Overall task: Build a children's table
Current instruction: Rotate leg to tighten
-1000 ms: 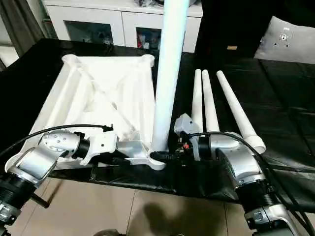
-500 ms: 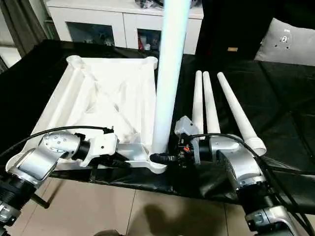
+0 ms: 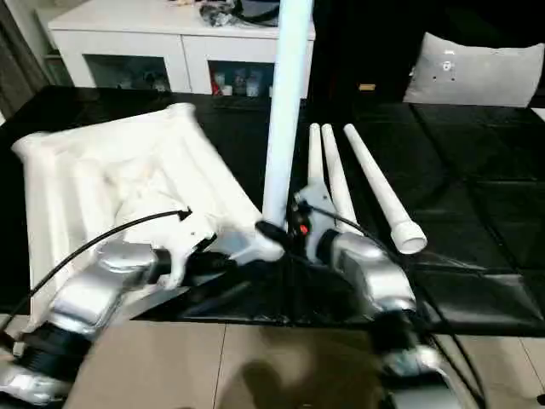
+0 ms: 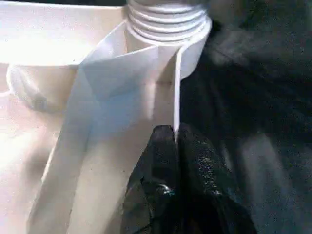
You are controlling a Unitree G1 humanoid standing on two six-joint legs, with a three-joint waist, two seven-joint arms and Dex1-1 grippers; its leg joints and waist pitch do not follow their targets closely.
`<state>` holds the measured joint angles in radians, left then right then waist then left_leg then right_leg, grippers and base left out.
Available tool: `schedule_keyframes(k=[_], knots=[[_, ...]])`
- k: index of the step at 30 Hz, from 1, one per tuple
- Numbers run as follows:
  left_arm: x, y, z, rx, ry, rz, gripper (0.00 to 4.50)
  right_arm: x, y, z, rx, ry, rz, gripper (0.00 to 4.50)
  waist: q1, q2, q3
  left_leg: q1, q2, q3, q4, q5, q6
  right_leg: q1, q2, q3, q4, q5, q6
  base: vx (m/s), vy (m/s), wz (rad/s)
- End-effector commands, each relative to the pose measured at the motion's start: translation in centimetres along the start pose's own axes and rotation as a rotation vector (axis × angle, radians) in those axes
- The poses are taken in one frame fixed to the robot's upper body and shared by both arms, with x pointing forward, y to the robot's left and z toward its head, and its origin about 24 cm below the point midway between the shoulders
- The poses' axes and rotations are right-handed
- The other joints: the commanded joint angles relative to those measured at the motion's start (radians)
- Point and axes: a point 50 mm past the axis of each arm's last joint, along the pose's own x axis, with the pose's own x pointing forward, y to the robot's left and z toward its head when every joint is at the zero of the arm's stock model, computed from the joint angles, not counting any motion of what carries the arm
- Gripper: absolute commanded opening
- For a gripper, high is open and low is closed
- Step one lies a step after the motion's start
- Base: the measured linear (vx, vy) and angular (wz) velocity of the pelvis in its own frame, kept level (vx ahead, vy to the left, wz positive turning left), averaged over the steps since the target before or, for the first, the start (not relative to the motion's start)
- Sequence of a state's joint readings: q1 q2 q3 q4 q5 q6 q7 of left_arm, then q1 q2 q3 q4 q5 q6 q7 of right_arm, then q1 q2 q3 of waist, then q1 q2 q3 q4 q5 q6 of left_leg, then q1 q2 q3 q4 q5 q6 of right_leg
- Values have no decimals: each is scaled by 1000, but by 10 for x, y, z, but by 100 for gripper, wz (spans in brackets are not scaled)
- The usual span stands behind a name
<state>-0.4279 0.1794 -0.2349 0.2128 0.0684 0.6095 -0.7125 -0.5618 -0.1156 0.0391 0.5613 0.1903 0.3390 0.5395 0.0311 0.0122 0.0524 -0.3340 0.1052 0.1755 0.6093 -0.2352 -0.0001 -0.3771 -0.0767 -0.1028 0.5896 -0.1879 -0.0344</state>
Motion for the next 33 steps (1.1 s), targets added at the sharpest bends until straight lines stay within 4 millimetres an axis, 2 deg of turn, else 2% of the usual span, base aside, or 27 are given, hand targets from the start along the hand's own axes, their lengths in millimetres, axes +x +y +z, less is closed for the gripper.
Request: schedule_keyframes(k=[1, 2, 4, 5, 6, 7, 8, 10, 12, 13, 14, 15, 16, 17, 19, 20, 21, 22, 23, 25, 28, 32, 33], knots=[[10, -11, 24, 23, -63, 25, 0, 11, 14, -38, 46, 161, -18, 241, 0, 1, -39, 2, 124, -77, -86, -358, -19, 23, -123, 65, -120, -614, -89, 0, 0, 0], [10, -12, 25, 32, -61, 31, 0, 11, 14, -39, 40, 165, -22, 241, -1, 3, -41, -9, 130, -82, -93, -351, -15, 32, -125, 65, -115, -557, -98, 0, 0, 0], [10, -13, 25, 46, -59, 35, 0, 11, 14, -38, 53, 150, -25, 241, -1, 4, -43, -11, 137, -83, -99, -354, -14, 32, -124, 68, -107, -481, -118, 0, 0, 0], [9, -13, 25, 49, -59, 35, 0, 11, 13, -38, 64, 140, -24, 276, 0, 4, -43, -10, 137, -81, -99, -350, -15, 32, -125, 70, -105, -459, -128, 0, 0, 0], [9, -13, 25, 49, -61, 36, 0, 10, 12, -37, 82, 125, -21, 276, 1, 3, -45, -13, 137, -78, -98, -332, -13, 34, -128, 76, -99, -414, -151, 0, 0, 0], [8, -12, 25, 62, -66, 30, 0, 9, 10, -35, 93, 107, -20, 297, 3, 6, -46, -14, 136, -78, -98, -317, -10, 35, -130, 78, -97, -391, -161, 0, 0, 0], [8, -12, 25, 69, -68, 31, 0, 8, 9, -34, 100, 96, -24, 313, 6, 4, -48, -15, 137, -74, -96, -284, -2, 37, -131, 80, -92, -343, -182, 0, 0, 0], [7, -11, 23, 79, -65, 38, 0, 6, 6, -32, 85, 75, -25, 329, 10, 6, -49, -14, 138, -69, -93, -238, 13, 38, -130, 81, -86, -282, -213, 0, 0, 0], [6, -9, 20, 102, -50, 37, 0, 0, -1, -26, 68, 27, -8, 343, 16, 4, -53, -13, 135, -62, -89, -213, 23, 38, -131, 81, -87, -260, -221, 0, 0, 0], [5, -8, 19, 108, -44, 33, 0, -2, -2, -25, 65, 13, -1, 359, 21, 4, -59, -22, 135, -62, -86, -141, 50, 48, -129, 79, -73, -183, -235, 0, 0, 0], [4, -8, 17, 113, -38, 25, 0, -5, -5, -23, 52, -1, 9, 366, 24, 6, -62, -22, 136, -61, -84, -111, 60, 47, -128, 79, -68, -146, -240, 0, 0, 0], [2, -6, 14, 134, -29, 4, 0, -13, -9, -19, 25, -24, 35, 373, 30, 7, -63, -23, 136, -61, -79, -63, 85, 47, -125, 75, -61, -86, -249, 0, 0, 0], [1, -5, 13, 146, -24, -7, 0, -17, -11, -18, 13, -33, 50, 382, 33, 9, -61, -24, 138, -58, -80, -57, 106, 45, -124, 74, -61, -71, -253, 0, 0, 0], [-1, -4, 10, 160, -14, -20, 0, -22, -14, -15, -6, -47, 72, 392, 35, 9, -61, -24, 138, -58, -79, -64, 112, 46, -125, 73, -63, -76, -250, 0, 0, 0], [-3, -3, 8, 174, -4, -32, 0, -27, -16, -13, -25, -57, 94, 410, 38, 10, -59, -21, 140, -57, -81, -92, 105, 45, -124, 72, -66, -114, -251, 0, 0, 0], [-5, -1, 5, 191, 7, -56, 0, -34, -20, -9, -61, -62, 125, 418, 40, 10, -58, -19, 141, -57, -82, -113, 97, 46, -125, 71, -70, -139, -246, 0, 0, 0], [-9, 1, 3, 212, 18, -83, 0, -42, -22, -5, -97, -67, 163, 426, 43, 14, -57, -17, 141, -58, -82, -121, 93, 45, -124, 70, -72, -151, -242, 0, 0, 0], [-15, 3, -3, 251, 41, -136, 0, -53, -26, 1, -151, -68, 222, 434, 44, 12, -57, -16, 142, -58, -84, -129, 90, 46, -121, 70, -70, -153, -235, 0, 0, 0], [-17, 4, -5, 259, 51, -150, 0, -55, -27, 3, -165, -67, 237, 439, 46, 12, -57, -16, 143, -59, -84, -130, 89, 46, -121, 70, -68, -151, -231, 0, 0, 0], [-20, 6, -8, 303, 65, -174, 0, -60, -28, 6, -217, -57, 266, 446, 45, 13, -55, -15, 143, -57, -85, -135, 83, 43, -120, 71, -68, -155, -232, 0, 0, 0], [-24, 6, -12, 366, 77, -234, 0, -65, -29, 9, -264, -41, 317, 448, 47, 11, -56, -16, 141, -57, -84, -135, 79, 45, -125, 71, -70, -172, -234, 0, 0, 0], [-31, 4, -17, 432, 97, -360, 0, -71, -26, 12, -306, -7, 433, 448, 54, 13, -59, -14, 145, -56, -82, -106, 86, 44, -120, 69, -62, -131, -247, 0, 0, 0], [-33, 4, -17, 442, 102, -386, 0, -72, -25, 13, -307, 3, 464, 431, 62, 12, -59, -9, 147, -52, -81, -95, 91, 40, -117, 69, -58, -101, -256, 0, 0, 0]])
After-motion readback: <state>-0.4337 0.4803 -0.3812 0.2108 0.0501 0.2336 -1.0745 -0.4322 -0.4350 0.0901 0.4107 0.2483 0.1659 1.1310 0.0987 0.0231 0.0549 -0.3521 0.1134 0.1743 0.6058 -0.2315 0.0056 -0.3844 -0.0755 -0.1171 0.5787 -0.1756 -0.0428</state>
